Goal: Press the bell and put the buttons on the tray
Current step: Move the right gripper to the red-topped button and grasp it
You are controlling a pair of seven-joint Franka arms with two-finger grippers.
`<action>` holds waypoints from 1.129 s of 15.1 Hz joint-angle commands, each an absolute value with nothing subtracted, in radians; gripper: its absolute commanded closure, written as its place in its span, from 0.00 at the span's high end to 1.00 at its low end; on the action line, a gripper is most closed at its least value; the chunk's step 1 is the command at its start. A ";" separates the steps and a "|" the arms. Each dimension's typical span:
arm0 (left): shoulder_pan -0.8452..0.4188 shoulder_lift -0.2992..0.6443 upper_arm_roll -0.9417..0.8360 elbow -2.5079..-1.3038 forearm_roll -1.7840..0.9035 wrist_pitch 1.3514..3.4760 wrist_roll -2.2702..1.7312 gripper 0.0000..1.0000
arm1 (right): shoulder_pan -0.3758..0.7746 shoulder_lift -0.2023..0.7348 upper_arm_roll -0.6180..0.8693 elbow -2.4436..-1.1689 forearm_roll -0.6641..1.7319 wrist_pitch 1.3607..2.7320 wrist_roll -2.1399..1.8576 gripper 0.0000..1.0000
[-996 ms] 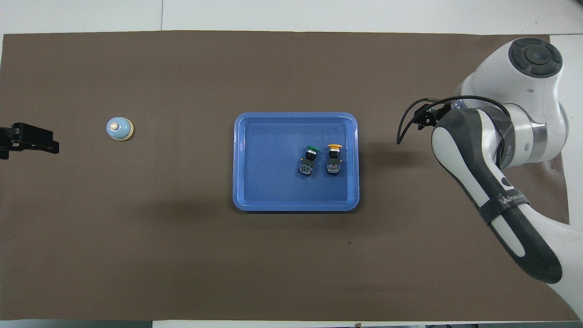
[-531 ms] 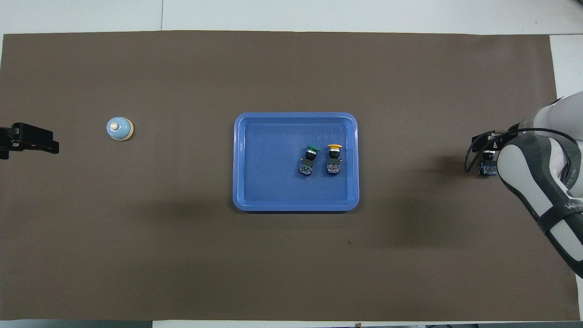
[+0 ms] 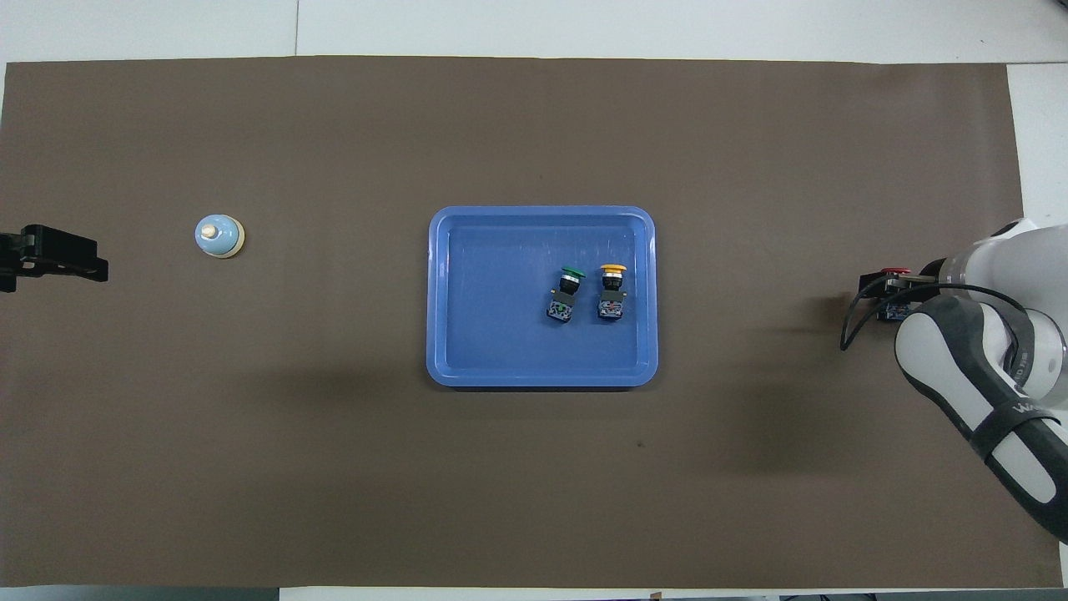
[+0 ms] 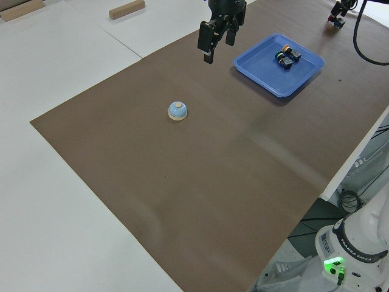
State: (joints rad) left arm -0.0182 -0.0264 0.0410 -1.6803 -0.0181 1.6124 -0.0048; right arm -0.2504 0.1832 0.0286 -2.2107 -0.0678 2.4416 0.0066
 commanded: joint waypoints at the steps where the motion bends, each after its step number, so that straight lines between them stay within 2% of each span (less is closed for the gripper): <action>1: -0.017 -0.046 0.041 -1.692 -0.012 1.605 -0.015 1.00 | -0.285 0.150 0.044 -2.267 -0.078 2.489 -0.026 1.00; 3: -0.017 -0.046 0.041 -1.692 -0.012 1.605 -0.015 1.00 | -0.287 0.155 0.044 -2.272 -0.078 2.508 -0.026 0.93; 4: -0.017 -0.046 0.041 -1.692 -0.012 1.605 -0.015 1.00 | -0.287 0.156 0.044 -2.272 -0.078 2.510 -0.026 0.84; 5: -0.017 -0.046 0.041 -1.692 -0.014 1.605 -0.015 1.00 | -0.287 0.156 0.044 -2.272 -0.078 2.511 -0.028 0.73; 7: -0.017 -0.046 0.041 -1.692 -0.012 1.605 -0.015 1.00 | -0.287 0.156 0.044 -2.272 -0.078 2.513 -0.029 0.44; 9: -0.017 -0.046 0.041 -1.692 -0.014 1.605 -0.015 1.00 | -0.287 0.156 0.046 -2.273 -0.077 2.511 -0.031 0.10; 10: -0.017 -0.046 0.041 -1.692 -0.012 1.605 -0.015 1.00 | -0.287 0.156 0.046 -2.272 -0.077 2.510 -0.031 0.00; 14: -0.017 -0.046 0.041 -1.692 -0.012 1.605 -0.015 1.00 | -0.262 0.155 0.054 -2.240 -0.077 2.487 -0.022 0.00; 17: -0.017 -0.046 0.041 -1.692 -0.012 1.605 -0.015 1.00 | -0.183 0.156 0.055 -2.146 -0.061 2.364 0.020 0.00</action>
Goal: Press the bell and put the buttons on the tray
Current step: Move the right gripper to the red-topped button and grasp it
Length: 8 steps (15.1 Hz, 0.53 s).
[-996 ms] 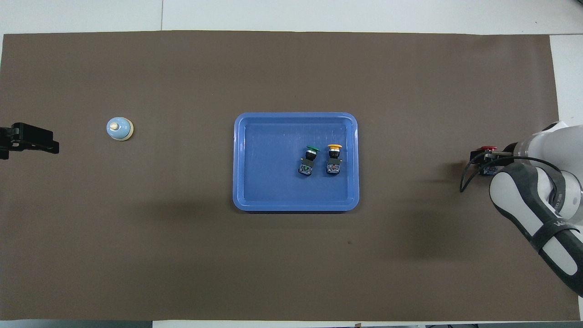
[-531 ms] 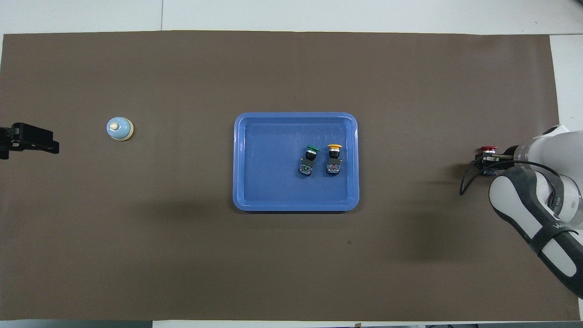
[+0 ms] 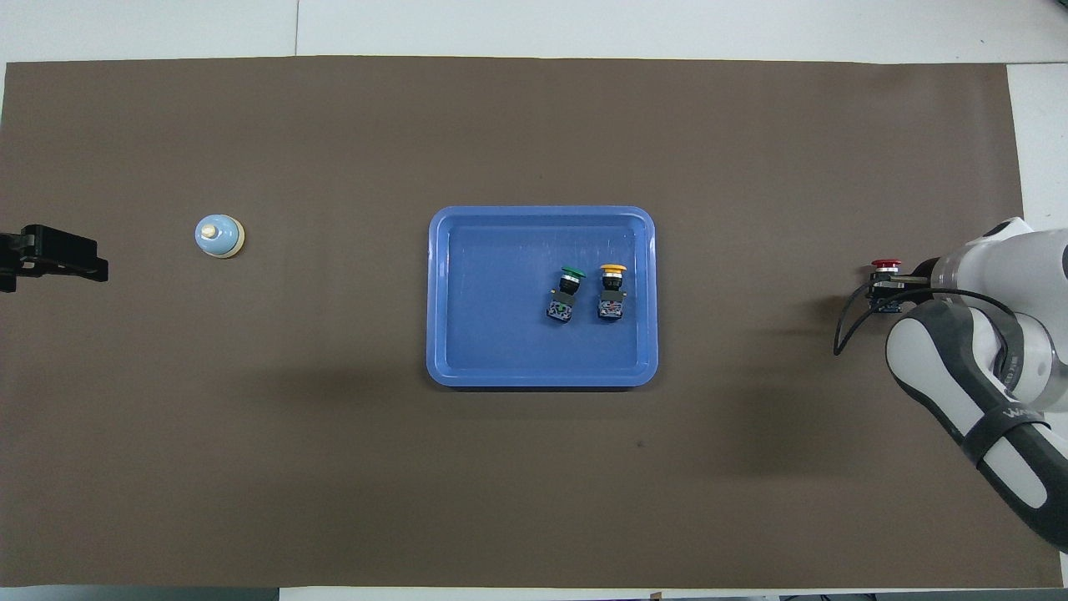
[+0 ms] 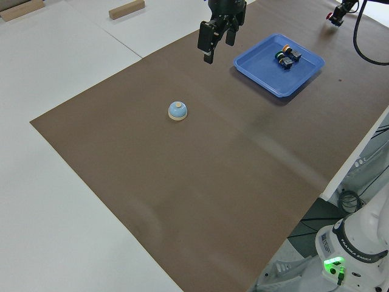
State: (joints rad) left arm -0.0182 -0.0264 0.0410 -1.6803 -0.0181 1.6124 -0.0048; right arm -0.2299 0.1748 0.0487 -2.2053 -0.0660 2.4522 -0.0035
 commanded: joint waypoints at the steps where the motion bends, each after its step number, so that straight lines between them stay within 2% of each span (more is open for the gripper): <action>1: -0.017 -0.046 0.041 -1.692 -0.012 1.605 -0.015 1.00 | -0.145 0.158 0.055 -2.107 -0.061 2.312 0.067 0.00; 8: -0.017 -0.046 0.041 -1.692 -0.014 1.605 -0.015 1.00 | 0.193 0.196 0.055 -1.925 -0.032 2.180 0.477 0.00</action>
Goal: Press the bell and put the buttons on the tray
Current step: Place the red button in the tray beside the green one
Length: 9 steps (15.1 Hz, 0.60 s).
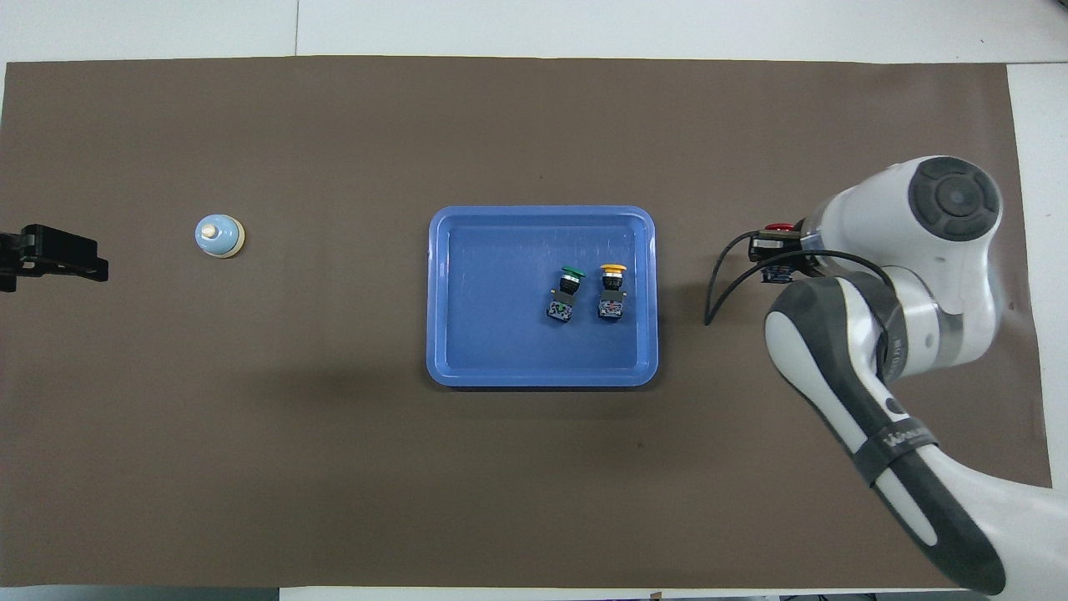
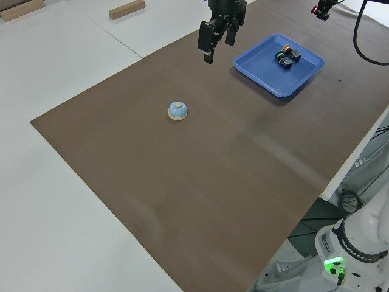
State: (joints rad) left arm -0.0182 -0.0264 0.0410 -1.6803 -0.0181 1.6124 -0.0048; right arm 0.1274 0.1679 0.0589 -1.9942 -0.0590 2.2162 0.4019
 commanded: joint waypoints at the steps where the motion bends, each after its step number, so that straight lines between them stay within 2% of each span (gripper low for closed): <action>1: -0.017 -0.046 0.041 -1.692 -0.014 1.605 -0.015 1.00 | 0.236 0.199 0.055 -1.910 -0.003 2.180 0.509 0.00; 4: -0.017 -0.046 0.041 -1.692 -0.012 1.605 -0.015 1.00 | 0.359 0.244 0.055 -1.829 0.046 2.163 0.595 0.00; 9: -0.017 -0.046 0.041 -1.692 -0.012 1.605 -0.015 1.00 | 0.529 0.417 0.055 -1.640 0.049 2.163 0.773 0.00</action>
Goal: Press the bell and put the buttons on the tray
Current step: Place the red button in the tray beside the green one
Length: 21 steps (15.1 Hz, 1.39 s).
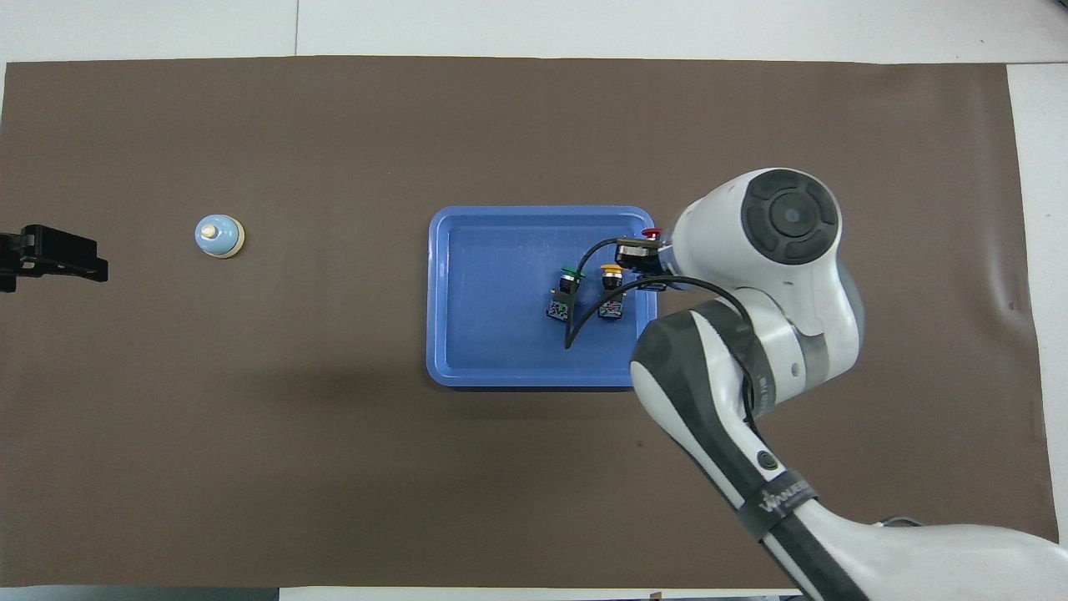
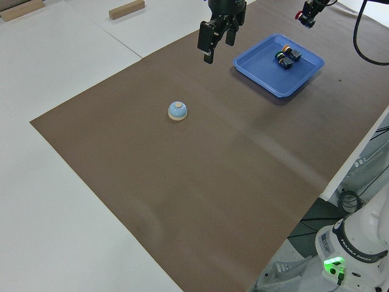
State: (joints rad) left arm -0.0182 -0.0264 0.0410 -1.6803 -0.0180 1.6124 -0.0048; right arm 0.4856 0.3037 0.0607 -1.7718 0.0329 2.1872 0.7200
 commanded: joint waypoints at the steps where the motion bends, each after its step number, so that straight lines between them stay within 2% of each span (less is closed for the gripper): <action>1: -0.017 -0.046 0.041 -1.692 -0.014 1.605 -0.015 1.00 | 0.549 0.448 0.055 -1.617 0.048 2.166 0.788 0.00; 4: -0.017 -0.046 0.041 -1.692 -0.014 1.605 -0.015 1.00 | 0.601 0.509 0.054 -1.609 0.035 2.230 0.816 0.00; 9: -0.017 -0.046 0.041 -1.692 -0.014 1.605 -0.015 1.00 | 0.615 0.512 0.054 -1.718 0.031 2.358 0.816 0.00; 11: -0.017 -0.046 0.041 -1.692 -0.012 1.605 -0.015 1.00 | 0.615 0.509 0.054 -1.723 0.031 2.347 0.821 0.00; 12: -0.017 -0.046 0.041 -1.692 -0.014 1.605 -0.015 1.00 | 0.615 0.509 0.054 -1.723 0.031 2.342 0.822 0.20; 13: -0.017 -0.046 0.041 -1.692 -0.012 1.605 -0.015 1.00 | 0.614 0.508 0.054 -1.723 0.031 2.341 0.824 0.99; 16: -0.017 -0.046 0.041 -1.692 -0.012 1.605 -0.015 1.00 | 0.588 0.494 0.049 -1.713 0.037 2.318 0.824 1.00; 21: -0.017 -0.046 0.041 -1.692 -0.012 1.605 -0.015 1.00 | 0.447 0.367 0.051 -1.713 0.049 2.203 0.812 1.00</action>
State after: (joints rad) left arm -0.0182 -0.0264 0.0410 -1.6803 -0.0181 1.6124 -0.0048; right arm 0.5085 0.4388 0.0392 -1.6923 0.0331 2.2581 0.8133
